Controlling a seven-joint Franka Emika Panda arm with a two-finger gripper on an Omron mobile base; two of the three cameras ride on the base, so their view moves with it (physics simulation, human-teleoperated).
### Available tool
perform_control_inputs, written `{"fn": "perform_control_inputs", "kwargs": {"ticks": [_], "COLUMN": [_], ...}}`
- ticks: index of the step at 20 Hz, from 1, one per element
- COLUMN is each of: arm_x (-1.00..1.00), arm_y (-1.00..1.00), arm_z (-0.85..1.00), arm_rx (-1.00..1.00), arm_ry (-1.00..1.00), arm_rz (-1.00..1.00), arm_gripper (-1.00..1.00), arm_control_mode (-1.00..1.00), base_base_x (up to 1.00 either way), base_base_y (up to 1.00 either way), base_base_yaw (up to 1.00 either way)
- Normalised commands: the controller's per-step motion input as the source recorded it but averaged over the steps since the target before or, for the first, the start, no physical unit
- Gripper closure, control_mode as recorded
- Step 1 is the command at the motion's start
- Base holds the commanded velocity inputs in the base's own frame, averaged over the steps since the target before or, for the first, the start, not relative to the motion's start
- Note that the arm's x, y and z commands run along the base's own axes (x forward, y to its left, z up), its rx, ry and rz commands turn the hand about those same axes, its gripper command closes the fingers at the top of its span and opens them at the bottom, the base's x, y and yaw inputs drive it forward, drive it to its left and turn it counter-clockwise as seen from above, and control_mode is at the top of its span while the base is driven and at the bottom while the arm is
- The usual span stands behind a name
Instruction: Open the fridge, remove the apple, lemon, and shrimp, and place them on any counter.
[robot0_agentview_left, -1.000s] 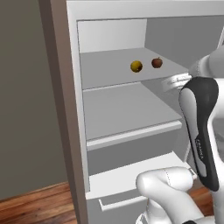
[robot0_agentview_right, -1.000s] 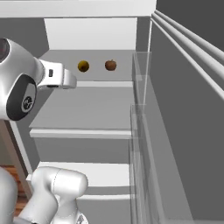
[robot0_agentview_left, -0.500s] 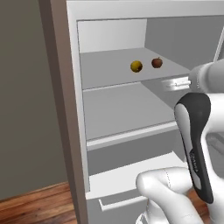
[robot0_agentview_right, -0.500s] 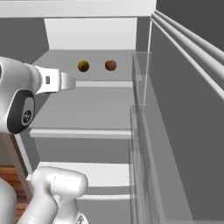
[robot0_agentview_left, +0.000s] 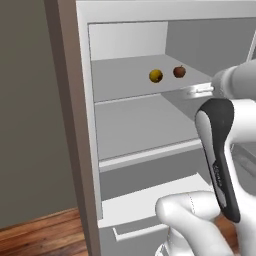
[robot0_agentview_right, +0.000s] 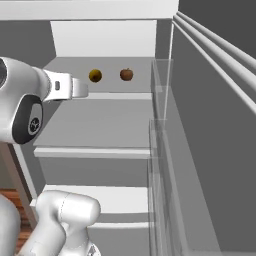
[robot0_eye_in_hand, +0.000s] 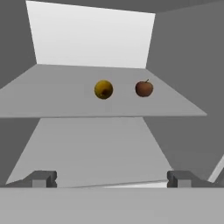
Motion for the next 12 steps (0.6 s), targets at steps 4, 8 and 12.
{"fn": "perform_control_inputs", "kwargs": {"ticks": [4, 8, 12], "arm_x": [0.64, 0.70, 0.73], "arm_y": [0.00, 0.00, 0.06], "arm_z": [-0.14, -0.07, -0.05], "arm_rx": [0.00, 0.00, 0.00], "arm_ry": [0.06, 0.01, 0.00], "arm_rz": [0.00, 0.00, 0.00], "arm_gripper": [-1.00, -1.00, -1.00], "arm_control_mode": [-1.00, -1.00, -1.00], "base_base_x": [0.00, 0.00, 0.00], "base_base_y": [0.00, 0.00, 0.00], "base_base_yaw": [0.00, 0.00, 0.00]}}
